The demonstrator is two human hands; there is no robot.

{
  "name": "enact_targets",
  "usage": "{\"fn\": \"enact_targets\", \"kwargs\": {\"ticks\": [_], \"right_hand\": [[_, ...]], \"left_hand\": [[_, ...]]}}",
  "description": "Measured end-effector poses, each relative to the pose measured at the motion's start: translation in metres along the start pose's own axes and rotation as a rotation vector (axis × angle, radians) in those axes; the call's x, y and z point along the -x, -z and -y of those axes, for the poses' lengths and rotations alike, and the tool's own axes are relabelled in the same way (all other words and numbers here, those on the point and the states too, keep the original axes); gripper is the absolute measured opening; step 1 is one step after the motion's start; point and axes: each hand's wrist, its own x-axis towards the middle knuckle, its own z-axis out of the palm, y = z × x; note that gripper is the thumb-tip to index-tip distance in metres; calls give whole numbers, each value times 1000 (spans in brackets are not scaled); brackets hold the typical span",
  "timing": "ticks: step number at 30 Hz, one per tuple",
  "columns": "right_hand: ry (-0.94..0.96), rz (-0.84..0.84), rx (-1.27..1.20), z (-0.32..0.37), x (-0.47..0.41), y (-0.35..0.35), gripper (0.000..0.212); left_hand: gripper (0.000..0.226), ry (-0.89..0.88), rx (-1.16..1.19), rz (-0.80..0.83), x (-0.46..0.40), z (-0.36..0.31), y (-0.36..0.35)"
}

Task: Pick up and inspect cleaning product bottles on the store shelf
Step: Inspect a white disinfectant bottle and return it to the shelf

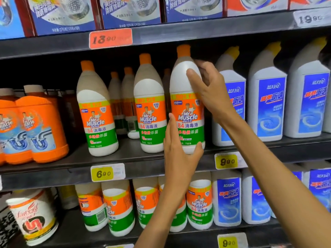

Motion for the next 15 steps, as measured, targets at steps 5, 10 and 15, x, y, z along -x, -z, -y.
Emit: {"fn": "enact_targets", "kwargs": {"ticks": [5,10,15], "right_hand": [[-46,58,27,0,-7,6,40],[-110,80,65,-3,-8,4,37],[-123,18,125,-4,-3,-4,11]], "left_hand": [[89,35,-15,-7,1,6,-1],[80,115,-64,-28,0,6,-6],[78,122,-145,-18,-3,2,-7]]}}
